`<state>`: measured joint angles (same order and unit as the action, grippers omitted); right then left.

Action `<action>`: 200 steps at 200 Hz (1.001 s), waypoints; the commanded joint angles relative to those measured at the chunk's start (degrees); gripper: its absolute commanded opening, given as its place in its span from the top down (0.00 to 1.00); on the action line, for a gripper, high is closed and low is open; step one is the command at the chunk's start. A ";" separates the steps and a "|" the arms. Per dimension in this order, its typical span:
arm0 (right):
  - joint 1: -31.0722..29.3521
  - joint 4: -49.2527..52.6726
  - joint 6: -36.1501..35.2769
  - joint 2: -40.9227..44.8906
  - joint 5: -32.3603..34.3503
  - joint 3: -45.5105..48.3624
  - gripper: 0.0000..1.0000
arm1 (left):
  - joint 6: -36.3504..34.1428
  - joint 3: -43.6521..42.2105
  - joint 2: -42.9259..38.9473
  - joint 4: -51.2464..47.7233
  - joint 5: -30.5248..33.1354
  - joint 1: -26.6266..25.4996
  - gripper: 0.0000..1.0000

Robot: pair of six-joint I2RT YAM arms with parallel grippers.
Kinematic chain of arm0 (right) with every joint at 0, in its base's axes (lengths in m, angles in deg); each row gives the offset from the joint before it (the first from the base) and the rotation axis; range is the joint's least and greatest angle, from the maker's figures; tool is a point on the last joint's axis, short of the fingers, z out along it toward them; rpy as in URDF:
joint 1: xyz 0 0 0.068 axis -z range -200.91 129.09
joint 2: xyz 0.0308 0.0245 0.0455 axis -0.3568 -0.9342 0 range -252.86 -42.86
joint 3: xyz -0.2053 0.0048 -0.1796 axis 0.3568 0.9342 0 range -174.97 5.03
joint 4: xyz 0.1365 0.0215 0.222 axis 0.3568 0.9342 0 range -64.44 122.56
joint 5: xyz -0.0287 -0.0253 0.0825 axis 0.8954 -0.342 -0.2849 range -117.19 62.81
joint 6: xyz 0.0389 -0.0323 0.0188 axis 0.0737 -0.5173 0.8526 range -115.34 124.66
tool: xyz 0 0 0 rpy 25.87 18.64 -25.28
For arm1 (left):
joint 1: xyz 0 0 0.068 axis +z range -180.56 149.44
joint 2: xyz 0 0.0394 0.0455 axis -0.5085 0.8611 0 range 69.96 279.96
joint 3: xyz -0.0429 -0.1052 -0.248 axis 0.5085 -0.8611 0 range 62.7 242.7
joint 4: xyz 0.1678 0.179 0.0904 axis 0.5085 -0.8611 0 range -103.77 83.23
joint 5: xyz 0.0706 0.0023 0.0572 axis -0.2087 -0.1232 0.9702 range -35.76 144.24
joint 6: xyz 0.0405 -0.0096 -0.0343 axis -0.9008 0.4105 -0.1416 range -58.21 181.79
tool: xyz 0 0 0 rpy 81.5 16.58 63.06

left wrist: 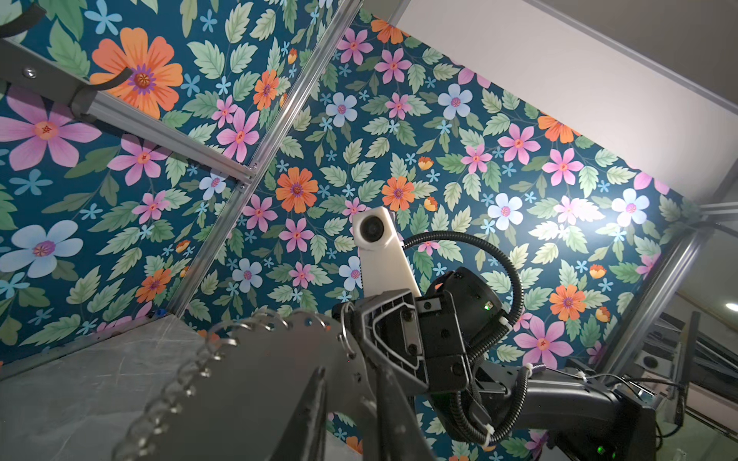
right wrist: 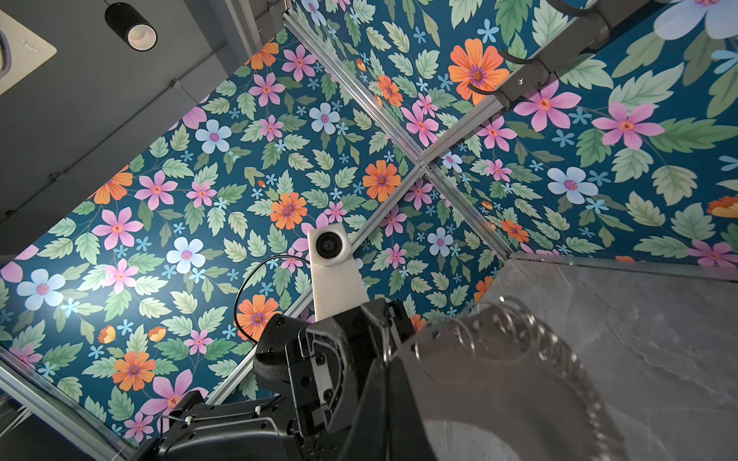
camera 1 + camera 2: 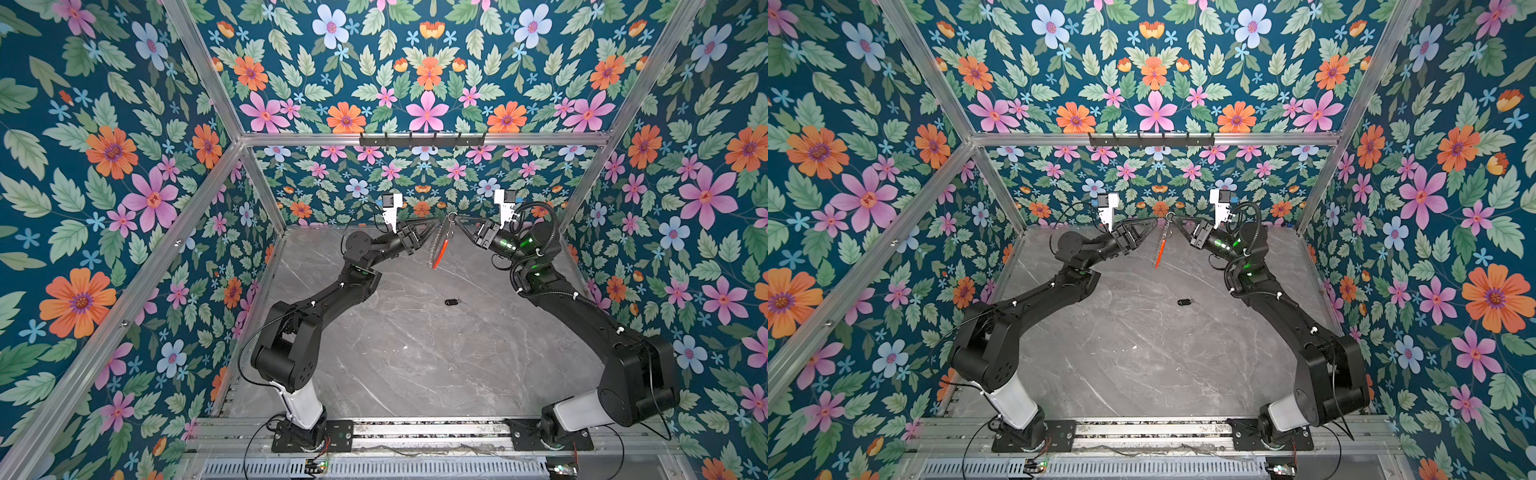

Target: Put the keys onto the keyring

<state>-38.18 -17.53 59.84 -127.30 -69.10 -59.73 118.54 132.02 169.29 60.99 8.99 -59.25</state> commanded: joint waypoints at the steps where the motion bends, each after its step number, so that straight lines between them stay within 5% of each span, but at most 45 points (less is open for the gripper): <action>1: -0.38 -4.97 1.09 -0.41 -0.79 -0.60 1.00 | 1.45 0.56 0.25 4.56 -1.19 -0.36 0.76; 200: -1.76 -4.36 1.60 -2.11 -3.50 -3.01 1.00 | 2.14 2.50 2.18 5.09 -2.43 -1.28 0.79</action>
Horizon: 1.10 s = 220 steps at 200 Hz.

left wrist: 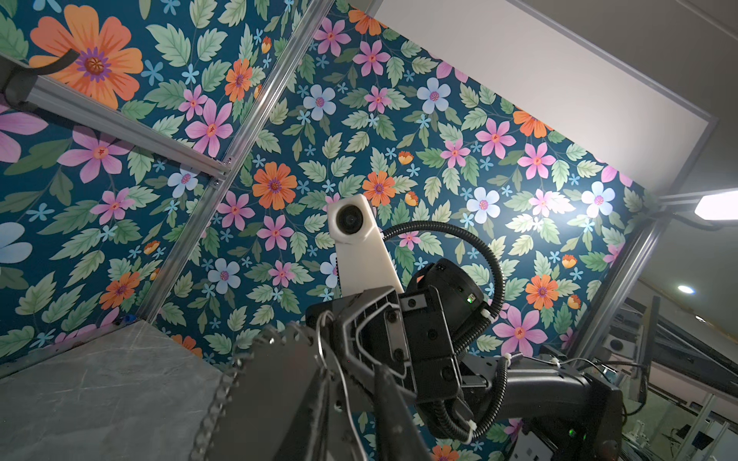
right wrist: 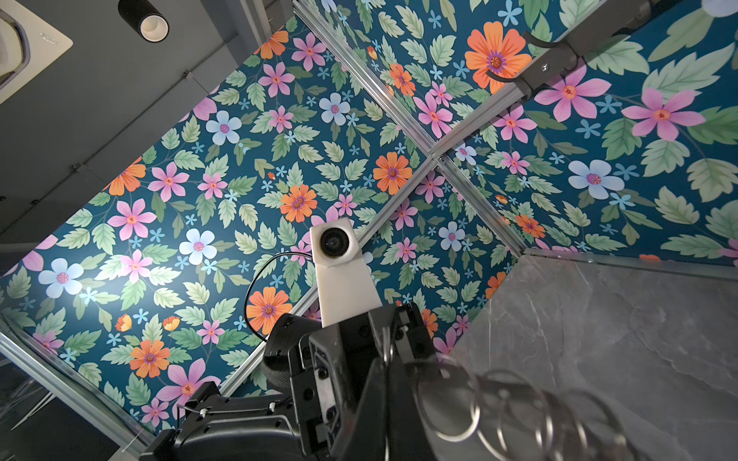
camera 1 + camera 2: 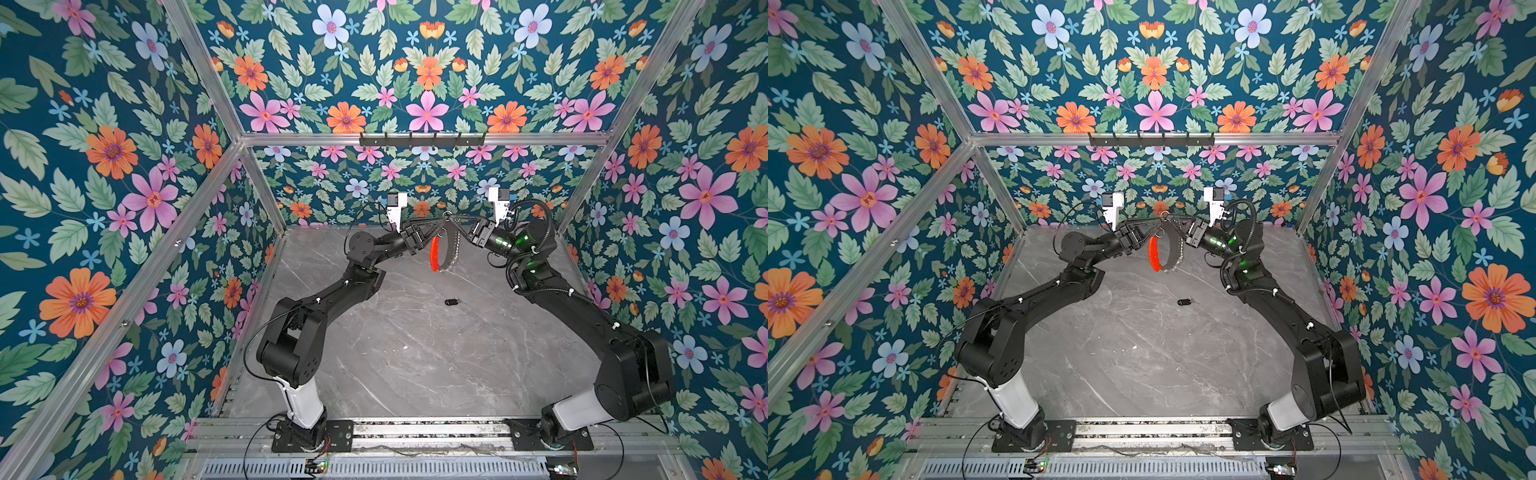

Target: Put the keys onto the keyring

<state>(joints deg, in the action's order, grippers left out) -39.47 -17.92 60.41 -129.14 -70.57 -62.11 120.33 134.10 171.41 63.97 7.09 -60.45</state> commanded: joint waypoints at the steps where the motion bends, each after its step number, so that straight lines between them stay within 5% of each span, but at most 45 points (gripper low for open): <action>1: -0.53 -3.97 1.07 -0.28 -2.09 -0.63 1.00 | 0.34 0.42 0.06 2.12 -0.55 -0.08 0.79; 138: -0.82 -3.52 0.83 0.50 -2.86 -0.08 1.00 | 0.34 -1.62 -1.69 2.65 -0.60 0.70 0.72; 220: -1.10 -3.87 2.00 -0.65 -4.47 -1.40 1.00 | 0.52 -1.22 -1.87 2.29 -1.18 0.71 0.81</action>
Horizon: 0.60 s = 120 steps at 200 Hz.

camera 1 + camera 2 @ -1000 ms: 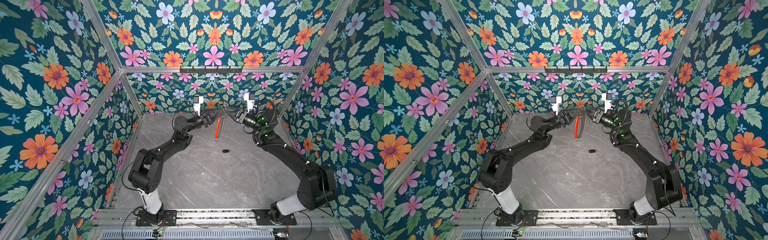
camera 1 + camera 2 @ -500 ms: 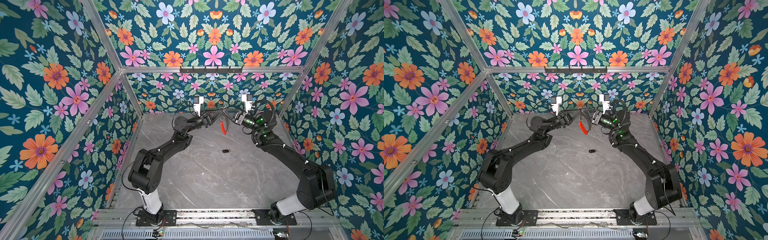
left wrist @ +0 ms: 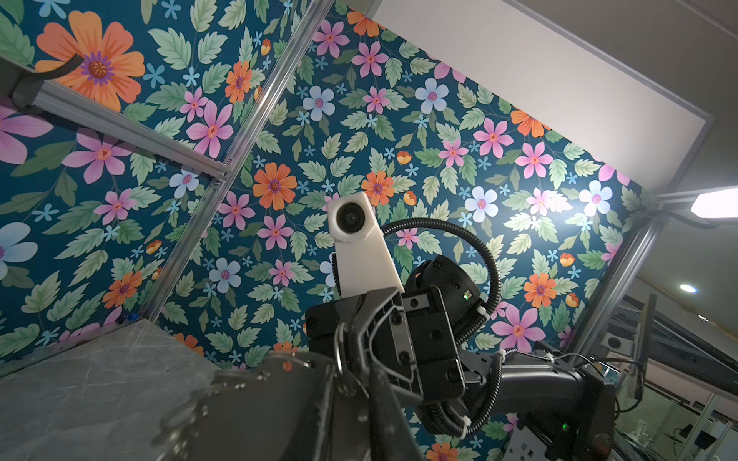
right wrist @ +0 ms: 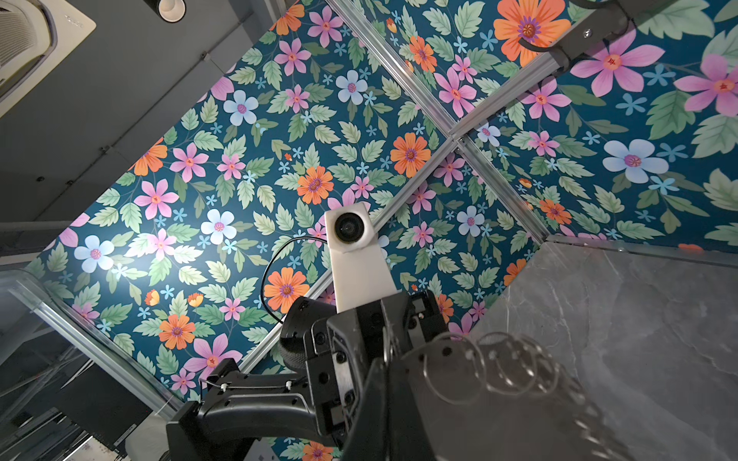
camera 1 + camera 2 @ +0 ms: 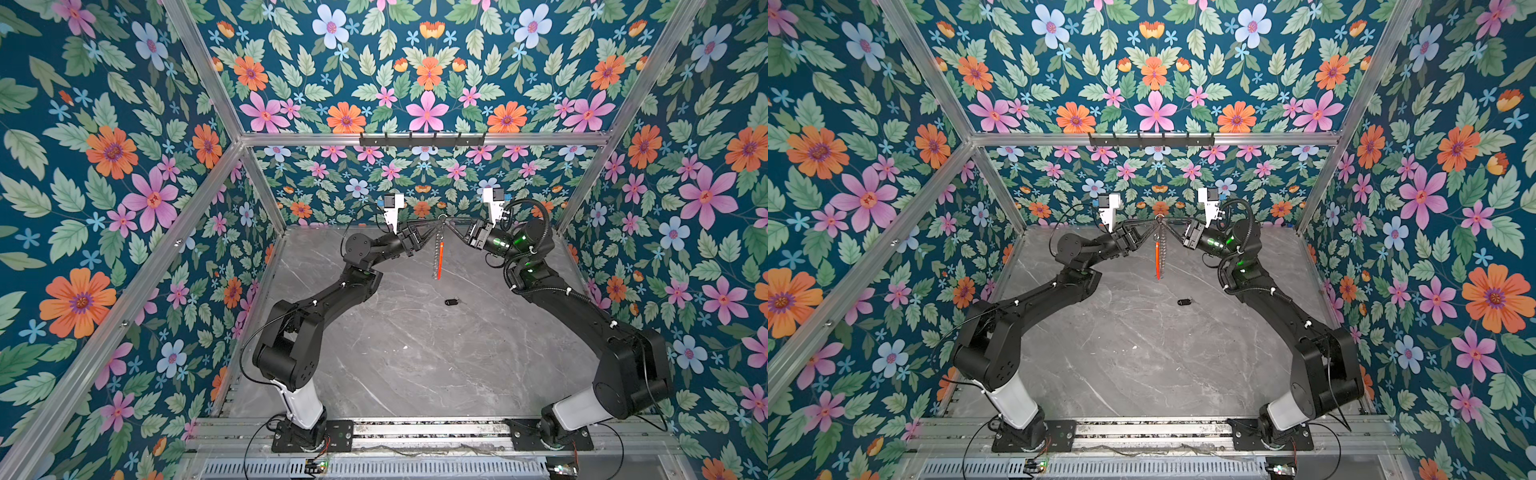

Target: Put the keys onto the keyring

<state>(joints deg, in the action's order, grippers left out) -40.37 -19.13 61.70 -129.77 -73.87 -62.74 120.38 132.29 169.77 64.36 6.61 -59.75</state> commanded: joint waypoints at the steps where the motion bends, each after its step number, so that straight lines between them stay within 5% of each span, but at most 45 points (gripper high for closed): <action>1: -0.21 -2.68 0.71 -0.02 -1.20 -0.78 1.00 | 0.47 0.57 -0.23 1.85 -0.74 0.01 0.81; 56: -0.34 -2.53 0.76 -0.51 -1.43 -0.99 1.00 | 0.47 1.43 0.35 1.55 -1.57 0.01 1.00; 111: -0.14 1.44 -1.25 0.13 -0.75 -0.83 1.00 | -0.94 1.08 -0.15 0.24 -2.77 0.03 1.00; 120: 0.33 5.41 -3.42 1.10 -0.40 -0.80 0.87 | -3.30 1.13 -0.86 -2.81 -3.56 0.10 1.00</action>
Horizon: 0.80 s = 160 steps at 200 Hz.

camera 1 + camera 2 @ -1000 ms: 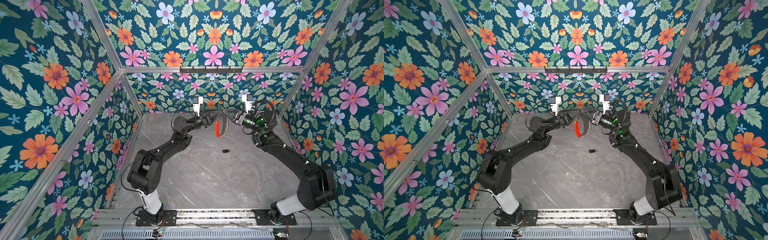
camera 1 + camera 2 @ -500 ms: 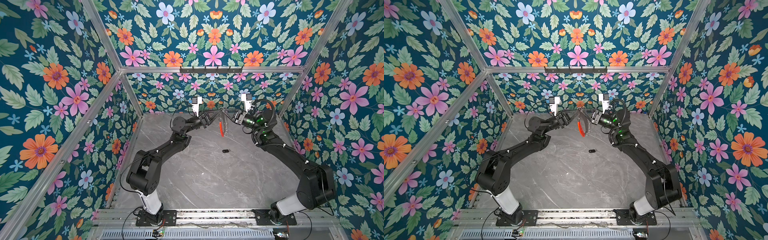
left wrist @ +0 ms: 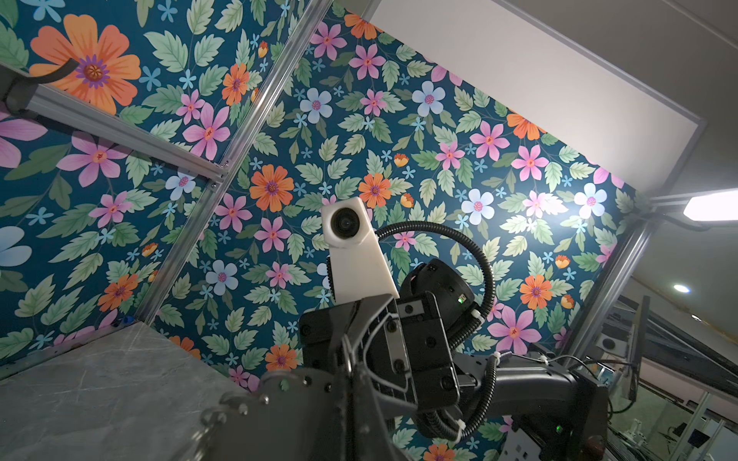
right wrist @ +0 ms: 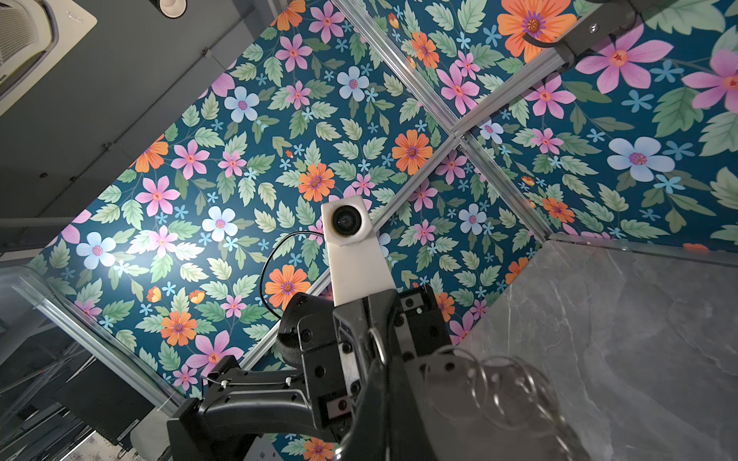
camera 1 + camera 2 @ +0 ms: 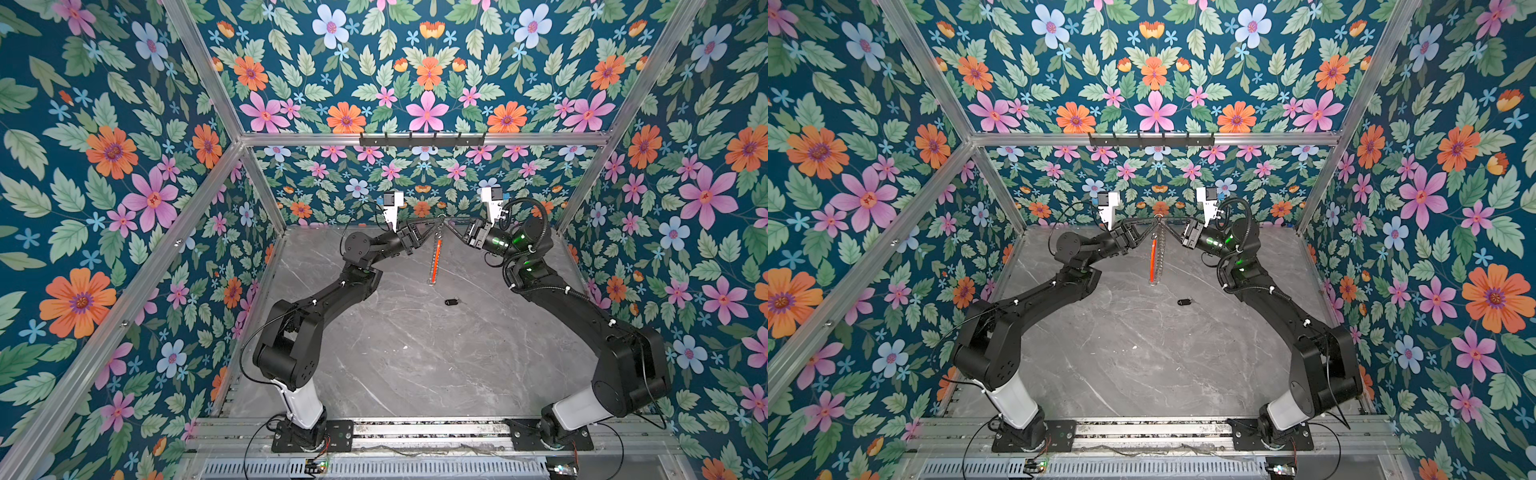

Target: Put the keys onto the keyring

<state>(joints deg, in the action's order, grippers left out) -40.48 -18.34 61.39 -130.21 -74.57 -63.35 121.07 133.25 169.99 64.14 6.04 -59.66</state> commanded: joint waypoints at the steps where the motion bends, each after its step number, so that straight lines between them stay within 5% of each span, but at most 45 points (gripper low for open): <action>1: 0.56 5.06 -3.38 1.68 0.32 -0.18 0.85 | -4.40 0.19 -1.20 -3.09 -3.10 0.05 1.00; 22: 3.06 16.32 -9.73 5.19 2.04 1.13 0.69 | -19.85 2.90 -4.57 -24.37 -6.30 0.20 1.00; 45: 6.26 23.42 -15.07 8.97 2.02 2.02 0.71 | -46.71 12.49 -7.25 -61.42 -4.55 -0.08 1.00; 65: 6.72 27.56 -20.29 10.18 -0.37 0.63 0.76 | -58.01 19.32 -6.67 -77.75 -4.74 0.10 1.00; 103: 6.65 27.61 -19.25 6.23 -12.91 -4.62 0.83 | -60.55 24.68 -4.77 -86.02 -10.35 0.12 1.00; 160: 4.84 24.33 -17.71 5.16 -14.38 -3.30 0.85 | -57.49 23.69 -4.32 -83.26 -10.90 0.10 1.00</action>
<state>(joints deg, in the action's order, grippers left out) -34.91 8.41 43.73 -124.75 -86.83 -66.96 63.18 157.14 165.83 -20.60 -2.75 -59.64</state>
